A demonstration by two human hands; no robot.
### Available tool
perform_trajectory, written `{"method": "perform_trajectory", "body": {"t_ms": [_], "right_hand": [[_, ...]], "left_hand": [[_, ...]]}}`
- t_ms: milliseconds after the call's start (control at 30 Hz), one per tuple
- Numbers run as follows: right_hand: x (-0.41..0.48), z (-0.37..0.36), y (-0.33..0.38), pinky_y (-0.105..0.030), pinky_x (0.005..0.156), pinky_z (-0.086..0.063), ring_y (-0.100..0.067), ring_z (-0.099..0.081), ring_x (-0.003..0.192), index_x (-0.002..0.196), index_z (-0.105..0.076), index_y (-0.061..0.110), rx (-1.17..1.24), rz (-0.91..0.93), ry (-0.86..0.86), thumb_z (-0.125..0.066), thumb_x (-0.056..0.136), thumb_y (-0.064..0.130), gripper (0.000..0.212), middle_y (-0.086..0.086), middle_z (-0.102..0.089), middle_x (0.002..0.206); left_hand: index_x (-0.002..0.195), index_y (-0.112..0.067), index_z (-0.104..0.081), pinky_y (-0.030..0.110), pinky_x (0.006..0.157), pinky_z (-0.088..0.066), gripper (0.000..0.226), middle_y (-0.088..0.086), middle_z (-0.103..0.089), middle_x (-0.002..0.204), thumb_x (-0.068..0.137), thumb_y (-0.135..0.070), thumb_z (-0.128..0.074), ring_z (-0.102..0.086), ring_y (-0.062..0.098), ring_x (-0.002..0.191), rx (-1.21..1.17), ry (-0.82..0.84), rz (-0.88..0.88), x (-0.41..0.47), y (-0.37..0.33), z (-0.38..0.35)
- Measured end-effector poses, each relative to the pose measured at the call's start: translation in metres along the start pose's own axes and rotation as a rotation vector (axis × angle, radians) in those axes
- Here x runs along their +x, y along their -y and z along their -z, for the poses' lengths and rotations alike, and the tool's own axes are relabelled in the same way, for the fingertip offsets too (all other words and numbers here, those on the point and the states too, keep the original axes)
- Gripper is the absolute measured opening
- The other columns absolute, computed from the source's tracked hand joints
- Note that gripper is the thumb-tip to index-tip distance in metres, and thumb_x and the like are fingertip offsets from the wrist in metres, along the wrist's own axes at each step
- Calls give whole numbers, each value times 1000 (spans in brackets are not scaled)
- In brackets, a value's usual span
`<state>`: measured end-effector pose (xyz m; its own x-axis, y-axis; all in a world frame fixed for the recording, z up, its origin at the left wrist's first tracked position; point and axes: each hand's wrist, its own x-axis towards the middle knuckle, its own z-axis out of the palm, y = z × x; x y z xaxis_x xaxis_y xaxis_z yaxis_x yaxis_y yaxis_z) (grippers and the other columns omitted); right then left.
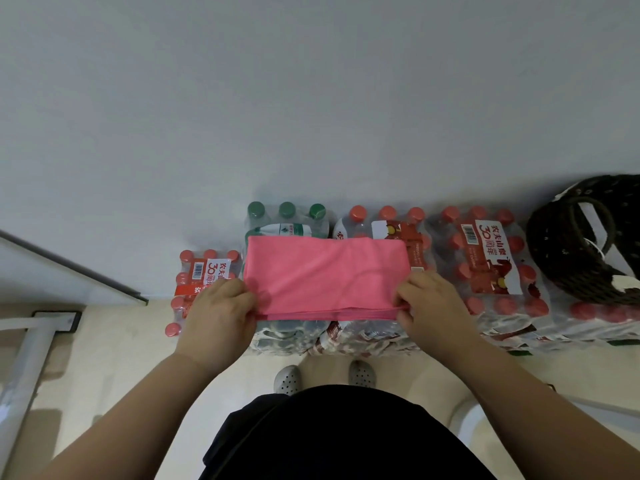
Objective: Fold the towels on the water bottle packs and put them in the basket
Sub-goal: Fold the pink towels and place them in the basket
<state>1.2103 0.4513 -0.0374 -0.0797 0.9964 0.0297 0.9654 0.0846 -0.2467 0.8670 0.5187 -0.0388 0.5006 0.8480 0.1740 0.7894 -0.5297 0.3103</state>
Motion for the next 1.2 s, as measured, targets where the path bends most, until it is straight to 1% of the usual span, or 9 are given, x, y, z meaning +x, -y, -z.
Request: {"method": "perform_trajectory", "body": {"t_ms": [133,233,333,433,500,633,867,1033,1200], "right_hand": [[-2,6,1,-27,71,-28,-13,-43,80,66,-61,23,1,30,-29,-70,68,44,24,8,-47,75],[15,12,16,-34,76,-39,-18,-45,81,76,-61,17,-2,33,-112,-57,89,45,31,4,-50,81],[45,14,35,-43,99,-43,-25,-52,112,115,-63,15,29,-105,-110,-45,100,38,32,-4,-59,117],[68,2,44,-45,124,-6,-29,-4,153,158,-13,15,27,-248,158,-20,101,60,73,-10,-10,166],[70,-15,43,-47,123,10,-30,23,149,156,16,15,-47,-228,284,-4,94,74,88,-13,20,163],[61,-34,36,-50,122,11,-33,29,147,153,25,14,-92,-222,262,2,84,85,101,-19,27,160],[62,-33,33,-59,119,10,-34,24,149,154,20,10,-135,-274,262,7,78,90,111,-19,21,162],[63,-26,17,-61,118,7,-35,20,150,155,18,9,-231,-292,280,12,76,88,111,-18,18,163],[62,-19,10,-63,117,10,-36,18,150,155,18,10,-276,-323,286,12,76,88,112,-21,16,163]], "left_hand": [[77,-20,-68,39,71,-45,23,0,-59,88,69,-39,-58,-52,29,79,88,95,43,0,-5,4],[82,-13,-64,43,79,-44,30,6,-59,99,75,-41,-54,-51,32,89,133,65,51,13,-17,6],[113,-13,-63,48,94,-44,45,9,-59,119,86,-43,-44,-53,36,109,138,109,67,36,-30,1],[144,-14,-43,55,117,-26,64,12,-41,152,96,-55,-30,-33,35,142,142,218,110,56,-42,-14],[155,-15,-22,54,122,-9,79,10,-15,164,96,-66,-17,-8,31,152,175,312,127,62,-44,-27],[157,-11,6,52,122,2,95,10,13,164,89,-77,-3,18,28,150,242,400,136,60,-36,-44],[155,-12,13,51,122,4,96,10,19,163,89,-79,-6,22,28,149,258,406,83,59,-26,-42],[158,-20,4,47,118,15,90,14,18,163,89,-77,-11,22,30,149,206,327,181,51,-19,-37],[157,-21,11,52,120,9,87,18,18,162,90,-75,-7,23,33,148,200,372,189,50,-15,-39]]}}
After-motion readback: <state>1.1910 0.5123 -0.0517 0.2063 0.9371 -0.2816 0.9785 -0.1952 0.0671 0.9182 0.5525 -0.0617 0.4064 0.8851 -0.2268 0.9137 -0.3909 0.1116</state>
